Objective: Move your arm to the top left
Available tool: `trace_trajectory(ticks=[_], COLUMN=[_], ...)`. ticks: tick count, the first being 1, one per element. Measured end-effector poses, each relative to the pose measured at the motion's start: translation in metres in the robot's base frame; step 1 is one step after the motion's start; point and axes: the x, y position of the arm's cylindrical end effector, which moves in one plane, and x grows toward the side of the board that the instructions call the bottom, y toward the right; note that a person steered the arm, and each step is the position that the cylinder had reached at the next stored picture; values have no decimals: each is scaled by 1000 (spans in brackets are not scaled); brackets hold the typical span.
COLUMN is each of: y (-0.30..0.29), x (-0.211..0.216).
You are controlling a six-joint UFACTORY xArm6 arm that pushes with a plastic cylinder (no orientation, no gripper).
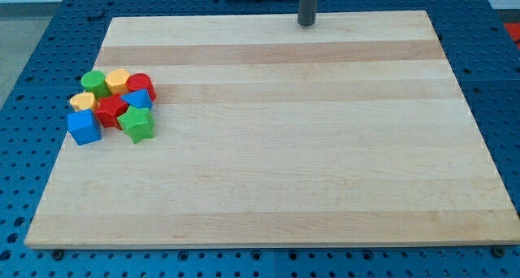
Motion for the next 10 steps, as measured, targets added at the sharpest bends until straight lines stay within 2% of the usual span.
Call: trace_trajectory(ticks=[4,5,8,10], y=[-13,-19,-115,-185], x=[10,26,44,83])
